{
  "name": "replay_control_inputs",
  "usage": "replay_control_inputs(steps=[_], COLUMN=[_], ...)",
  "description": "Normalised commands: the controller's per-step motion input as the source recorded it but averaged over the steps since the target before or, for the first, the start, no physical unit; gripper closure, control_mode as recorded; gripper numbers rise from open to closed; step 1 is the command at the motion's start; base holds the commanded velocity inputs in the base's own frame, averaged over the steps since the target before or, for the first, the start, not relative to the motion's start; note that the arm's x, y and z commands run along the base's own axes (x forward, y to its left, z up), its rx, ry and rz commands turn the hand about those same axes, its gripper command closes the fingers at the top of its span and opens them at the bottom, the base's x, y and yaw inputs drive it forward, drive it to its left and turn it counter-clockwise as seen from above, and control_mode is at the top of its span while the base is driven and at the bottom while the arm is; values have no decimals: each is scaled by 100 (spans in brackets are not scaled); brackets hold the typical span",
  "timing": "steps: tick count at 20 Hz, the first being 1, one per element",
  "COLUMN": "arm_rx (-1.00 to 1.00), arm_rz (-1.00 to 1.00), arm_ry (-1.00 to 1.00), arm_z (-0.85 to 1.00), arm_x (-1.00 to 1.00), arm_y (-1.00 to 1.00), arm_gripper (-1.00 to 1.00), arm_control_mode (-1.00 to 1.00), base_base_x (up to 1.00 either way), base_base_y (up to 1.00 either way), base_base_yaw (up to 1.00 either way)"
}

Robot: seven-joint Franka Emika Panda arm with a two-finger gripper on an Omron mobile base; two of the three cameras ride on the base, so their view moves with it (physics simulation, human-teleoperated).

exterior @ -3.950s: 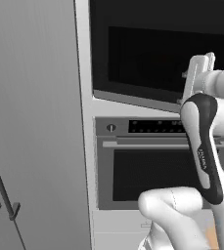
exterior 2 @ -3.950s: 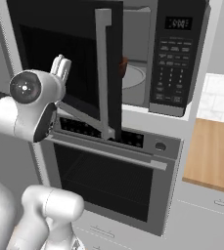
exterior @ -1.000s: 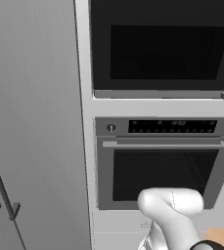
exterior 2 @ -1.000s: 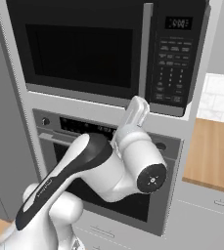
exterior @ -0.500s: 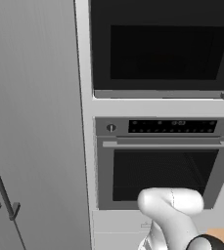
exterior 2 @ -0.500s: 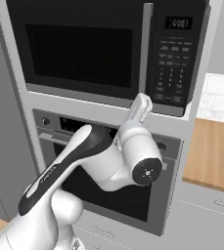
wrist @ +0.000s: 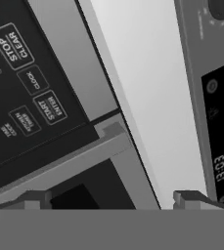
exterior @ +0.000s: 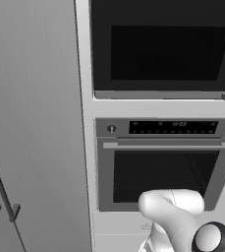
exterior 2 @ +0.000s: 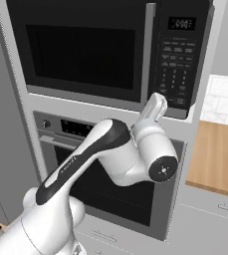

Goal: Pick the cucumber from the sink and place it in the bowl. Then pick the bowl and place it in the microwave. Then close the microwave door and press the start button.

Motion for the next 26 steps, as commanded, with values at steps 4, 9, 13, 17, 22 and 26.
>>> replay_control_inputs(steps=[4,9,13,17,22,26], arm_rx=[0,0,0,0,0,0], arm_rz=[0,0,0,0,0,0], arm_ry=[0,0,0,0,0,0], arm_z=[0,0,-2,-7,-11,-19], arm_x=[39,38,30,23,19,24], arm_y=[-19,-15,-18,-19,-16,-6], arm_gripper=[-100,-100,-100,-100,-100,-100], arm_control_mode=[-100,-100,-100,-100,-100,-100], base_base_x=[0,0,0,0,0,0], base_base_y=[0,0,0,0,0,0], base_base_yaw=[0,0,0,0,0,0])
